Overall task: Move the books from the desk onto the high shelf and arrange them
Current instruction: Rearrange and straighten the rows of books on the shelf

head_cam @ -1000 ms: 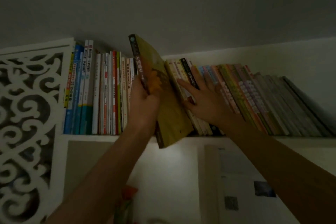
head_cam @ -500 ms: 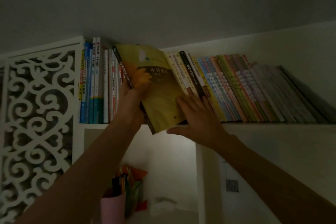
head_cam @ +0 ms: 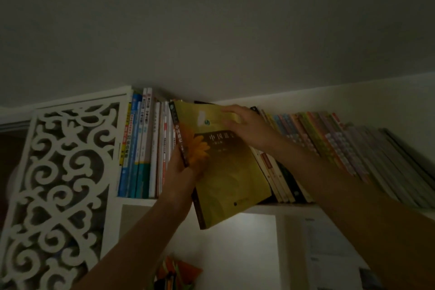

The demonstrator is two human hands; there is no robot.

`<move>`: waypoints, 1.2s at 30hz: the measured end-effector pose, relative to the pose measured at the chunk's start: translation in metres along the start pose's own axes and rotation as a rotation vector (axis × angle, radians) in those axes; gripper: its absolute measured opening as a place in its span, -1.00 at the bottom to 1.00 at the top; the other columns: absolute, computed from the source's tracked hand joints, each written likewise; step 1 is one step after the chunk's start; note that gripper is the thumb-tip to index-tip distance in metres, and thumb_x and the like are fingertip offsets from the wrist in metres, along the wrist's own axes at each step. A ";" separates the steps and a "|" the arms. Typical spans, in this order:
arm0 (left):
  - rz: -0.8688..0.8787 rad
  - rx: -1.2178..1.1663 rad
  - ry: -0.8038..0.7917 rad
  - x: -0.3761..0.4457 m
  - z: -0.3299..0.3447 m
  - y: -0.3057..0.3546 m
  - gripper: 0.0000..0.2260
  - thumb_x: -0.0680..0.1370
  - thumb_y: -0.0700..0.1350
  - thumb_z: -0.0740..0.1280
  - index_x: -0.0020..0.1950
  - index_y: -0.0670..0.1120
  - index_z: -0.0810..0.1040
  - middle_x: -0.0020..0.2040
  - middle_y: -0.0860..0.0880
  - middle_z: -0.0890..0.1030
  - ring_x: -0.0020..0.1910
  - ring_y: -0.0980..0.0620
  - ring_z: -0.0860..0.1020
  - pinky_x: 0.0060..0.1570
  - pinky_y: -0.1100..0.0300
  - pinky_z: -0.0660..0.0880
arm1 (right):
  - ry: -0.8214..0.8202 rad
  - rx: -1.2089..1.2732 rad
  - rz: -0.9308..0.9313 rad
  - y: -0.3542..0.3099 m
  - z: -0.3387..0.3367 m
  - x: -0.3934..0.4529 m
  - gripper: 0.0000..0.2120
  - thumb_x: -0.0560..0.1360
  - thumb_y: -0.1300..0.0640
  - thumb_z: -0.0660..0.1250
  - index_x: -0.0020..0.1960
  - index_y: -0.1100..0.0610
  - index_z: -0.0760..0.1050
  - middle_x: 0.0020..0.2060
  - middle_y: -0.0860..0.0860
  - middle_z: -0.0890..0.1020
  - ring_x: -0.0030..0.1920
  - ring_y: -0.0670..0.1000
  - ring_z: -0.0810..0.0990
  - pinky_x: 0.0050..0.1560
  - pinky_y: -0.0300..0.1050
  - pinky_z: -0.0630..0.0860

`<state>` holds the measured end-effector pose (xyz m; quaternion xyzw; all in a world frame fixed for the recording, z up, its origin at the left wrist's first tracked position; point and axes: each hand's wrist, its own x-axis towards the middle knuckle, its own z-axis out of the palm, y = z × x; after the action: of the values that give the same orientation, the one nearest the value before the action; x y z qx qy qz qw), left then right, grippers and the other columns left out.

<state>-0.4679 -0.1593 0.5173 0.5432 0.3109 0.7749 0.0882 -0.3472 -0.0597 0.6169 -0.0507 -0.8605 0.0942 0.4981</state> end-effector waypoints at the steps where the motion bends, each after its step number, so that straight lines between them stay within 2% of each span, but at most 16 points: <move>1: 0.001 -0.001 0.002 0.000 -0.001 -0.001 -0.57 0.52 -0.16 0.33 0.33 0.16 0.36 0.21 0.02 0.55 0.15 -0.04 0.56 0.10 -0.15 0.52 | 0.019 0.037 -0.024 -0.003 0.006 0.012 -0.64 0.58 0.11 0.23 0.37 0.09 0.39 0.34 0.07 0.42 0.34 0.02 0.38 0.21 -0.29 0.30; 3: -0.005 -0.007 0.017 0.001 -0.004 -0.003 -0.54 0.49 -0.13 0.36 0.35 0.14 0.36 0.22 0.02 0.55 0.16 -0.05 0.55 0.11 -0.18 0.50 | 0.023 0.085 -0.096 -0.017 0.012 0.039 -0.67 0.59 0.14 0.22 0.34 0.13 0.42 0.34 0.06 0.43 0.35 -0.03 0.36 0.19 -0.42 0.25; 5: -0.015 -0.019 0.018 0.003 -0.006 -0.005 -0.50 0.47 -0.09 0.40 0.36 0.15 0.35 0.24 0.01 0.54 0.17 -0.06 0.54 0.12 -0.19 0.50 | -0.036 0.132 -0.118 -0.034 0.015 0.061 -0.71 0.58 0.20 0.23 0.28 0.22 0.47 0.28 0.09 0.50 0.28 -0.02 0.43 0.07 -0.55 0.30; 8: -0.017 -0.027 0.012 0.003 -0.006 -0.005 -0.56 0.51 -0.12 0.36 0.32 0.21 0.36 0.23 0.02 0.54 0.17 -0.05 0.54 0.12 -0.18 0.50 | -0.123 0.150 0.005 -0.043 0.023 0.082 -0.75 0.50 0.18 0.36 0.12 0.29 0.58 0.08 0.16 0.62 0.01 -0.05 0.54 -0.13 -0.48 0.40; 11: -0.008 -0.013 0.032 0.003 -0.003 -0.002 -0.59 0.52 -0.15 0.34 0.28 0.21 0.38 0.21 0.03 0.55 0.15 -0.04 0.55 0.12 -0.17 0.50 | -0.001 0.166 0.090 -0.038 0.032 0.089 -0.78 0.42 0.23 0.43 0.01 0.33 0.61 -0.04 0.20 0.64 -0.08 -0.01 0.55 -0.18 -0.29 0.45; 14: -0.003 0.003 0.024 0.002 -0.004 0.006 -0.67 0.53 -0.19 0.32 0.14 0.22 0.45 0.05 0.11 0.62 0.02 0.06 0.61 -0.07 0.03 0.59 | 0.090 0.078 0.028 -0.031 0.031 0.090 -0.84 0.44 0.23 0.41 -0.03 0.31 0.64 -0.04 0.18 0.66 -0.03 0.05 0.60 -0.01 -0.17 0.48; 17: 0.000 0.033 0.028 -0.001 -0.017 0.020 -0.67 0.53 -0.17 0.31 0.21 0.17 0.43 0.10 0.07 0.57 0.04 0.05 0.57 -0.15 0.13 0.56 | 0.072 -0.080 -0.008 -0.012 0.022 0.086 -0.74 0.55 0.11 0.28 0.01 0.30 0.61 0.02 0.16 0.63 0.06 0.11 0.57 0.18 -0.01 0.47; 19: 0.017 0.073 0.036 -0.003 -0.028 0.028 -0.64 0.53 -0.16 0.31 0.30 0.10 0.41 0.14 0.04 0.56 0.05 0.05 0.57 -0.19 0.17 0.55 | 0.024 -0.211 0.010 -0.001 0.018 0.078 -0.61 0.61 -0.05 0.11 0.17 0.21 0.53 0.19 0.10 0.55 0.20 0.10 0.50 0.33 0.09 0.33; 21: 0.017 0.096 0.048 -0.005 -0.036 0.034 -0.61 0.52 -0.17 0.31 0.34 0.03 0.40 0.14 0.02 0.56 0.03 0.06 0.58 -0.21 0.21 0.55 | -0.008 -0.382 -0.020 0.005 0.021 0.070 -0.57 0.63 -0.12 -0.02 0.37 0.04 0.38 0.41 -0.02 0.36 0.43 0.06 0.25 0.48 0.11 -0.01; 22: 0.005 0.094 0.063 -0.007 -0.037 0.035 -0.61 0.52 -0.17 0.31 0.34 0.02 0.40 0.13 0.02 0.56 0.03 0.05 0.57 -0.21 0.21 0.54 | -0.003 -0.461 -0.054 0.006 0.026 0.063 -0.56 0.63 -0.13 -0.05 0.44 -0.03 0.28 0.47 -0.07 0.24 0.49 0.03 0.10 0.48 0.12 -0.15; 24: -0.017 0.073 0.084 -0.008 -0.038 0.039 -0.61 0.52 -0.20 0.31 0.33 0.01 0.40 0.11 0.01 0.57 0.04 0.02 0.57 -0.22 0.19 0.53 | 0.068 -0.501 -0.116 0.009 0.039 0.047 -0.52 0.61 -0.17 -0.05 0.50 -0.10 0.10 0.52 -0.12 0.09 0.52 -0.01 -0.05 0.46 0.12 -0.27; 27: -0.040 0.103 0.059 -0.008 -0.042 0.052 -0.60 0.52 -0.24 0.30 0.33 0.00 0.41 0.12 -0.05 0.57 0.04 -0.03 0.57 -0.17 0.10 0.55 | 0.139 -0.439 -0.131 0.021 0.047 0.024 -0.45 0.58 -0.23 0.00 0.52 -0.14 -0.03 0.53 -0.10 0.05 0.52 0.00 -0.06 0.46 0.06 -0.24; 29: -0.050 0.132 0.058 -0.009 -0.049 0.062 -0.61 0.51 -0.27 0.30 0.32 -0.03 0.42 0.16 -0.10 0.57 0.08 -0.11 0.56 -0.05 -0.02 0.54 | 0.116 -0.440 -0.108 0.029 0.041 0.015 -0.38 0.55 -0.28 0.01 0.52 -0.14 -0.11 0.54 -0.08 -0.02 0.52 -0.01 -0.10 0.48 0.04 -0.22; 31: -0.041 0.121 0.099 -0.011 -0.058 0.071 -0.66 0.49 -0.27 0.31 0.25 -0.03 0.47 0.11 -0.09 0.59 0.05 -0.10 0.57 -0.08 -0.01 0.53 | 0.086 -0.506 -0.104 0.035 0.035 0.008 -0.31 0.51 -0.35 -0.03 0.52 -0.14 -0.20 0.54 -0.07 -0.12 0.52 -0.02 -0.17 0.49 0.04 -0.23; 33: -0.025 0.100 0.160 -0.015 -0.068 0.079 -0.70 0.48 -0.27 0.32 0.16 -0.01 0.51 0.05 -0.04 0.61 -0.01 -0.04 0.59 -0.12 0.02 0.53 | 0.077 -0.553 -0.117 0.041 0.034 -0.003 -0.33 0.50 -0.36 -0.10 0.51 -0.14 -0.19 0.54 -0.05 -0.13 0.52 0.00 -0.20 0.50 0.07 -0.22; 36: -0.014 0.073 0.239 -0.017 -0.083 0.095 -0.64 0.48 -0.27 0.32 0.25 -0.03 0.48 0.07 -0.02 0.60 0.01 -0.04 0.58 -0.17 0.03 0.52 | 0.104 -0.521 -0.087 0.045 0.037 -0.023 -0.39 0.53 -0.30 -0.11 0.53 -0.12 -0.08 0.54 -0.04 -0.06 0.52 0.00 -0.16 0.50 0.09 -0.20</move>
<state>-0.5163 -0.2745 0.5402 0.4477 0.3511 0.8216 0.0360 -0.3682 -0.0243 0.5695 -0.1451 -0.8304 -0.1546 0.5152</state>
